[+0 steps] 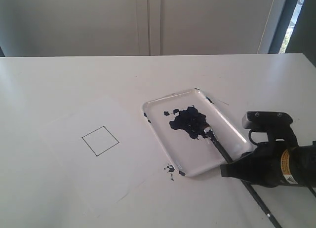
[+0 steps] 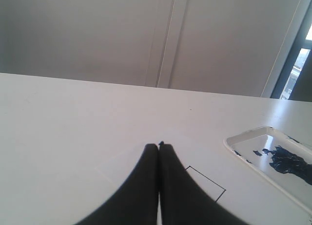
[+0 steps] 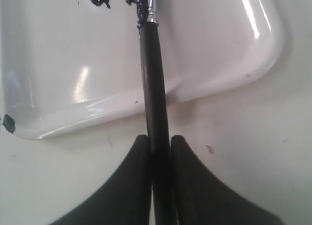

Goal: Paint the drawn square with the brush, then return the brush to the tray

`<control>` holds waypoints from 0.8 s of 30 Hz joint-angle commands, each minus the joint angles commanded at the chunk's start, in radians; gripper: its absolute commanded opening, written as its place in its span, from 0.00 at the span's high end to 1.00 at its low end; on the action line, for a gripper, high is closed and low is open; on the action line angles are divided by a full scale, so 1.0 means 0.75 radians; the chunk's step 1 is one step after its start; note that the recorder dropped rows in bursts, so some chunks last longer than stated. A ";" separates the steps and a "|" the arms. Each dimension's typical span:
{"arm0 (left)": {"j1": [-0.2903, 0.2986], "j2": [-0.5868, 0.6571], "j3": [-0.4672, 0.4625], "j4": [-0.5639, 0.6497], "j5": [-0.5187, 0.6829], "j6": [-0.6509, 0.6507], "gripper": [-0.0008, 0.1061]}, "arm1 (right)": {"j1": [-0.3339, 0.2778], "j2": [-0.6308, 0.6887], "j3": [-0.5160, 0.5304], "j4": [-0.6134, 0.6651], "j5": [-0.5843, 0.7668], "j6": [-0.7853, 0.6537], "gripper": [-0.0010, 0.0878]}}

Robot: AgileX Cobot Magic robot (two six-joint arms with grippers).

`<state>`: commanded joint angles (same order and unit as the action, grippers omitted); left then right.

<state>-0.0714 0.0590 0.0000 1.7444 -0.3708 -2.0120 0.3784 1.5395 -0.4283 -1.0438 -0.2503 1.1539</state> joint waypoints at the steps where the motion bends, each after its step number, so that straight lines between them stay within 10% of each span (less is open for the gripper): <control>1: 0.000 0.000 0.000 0.000 0.000 0.000 0.99 | 0.000 0.000 -0.004 0.000 -0.026 0.000 0.99; 24: 0.000 0.000 0.000 0.000 0.001 0.000 0.99 | 0.014 -0.040 -0.091 -0.015 0.043 0.146 0.99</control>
<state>-0.0714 0.0590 0.0000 1.7444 -0.3704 -2.0120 0.3891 1.5093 -0.4965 -1.0551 -0.2183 1.2632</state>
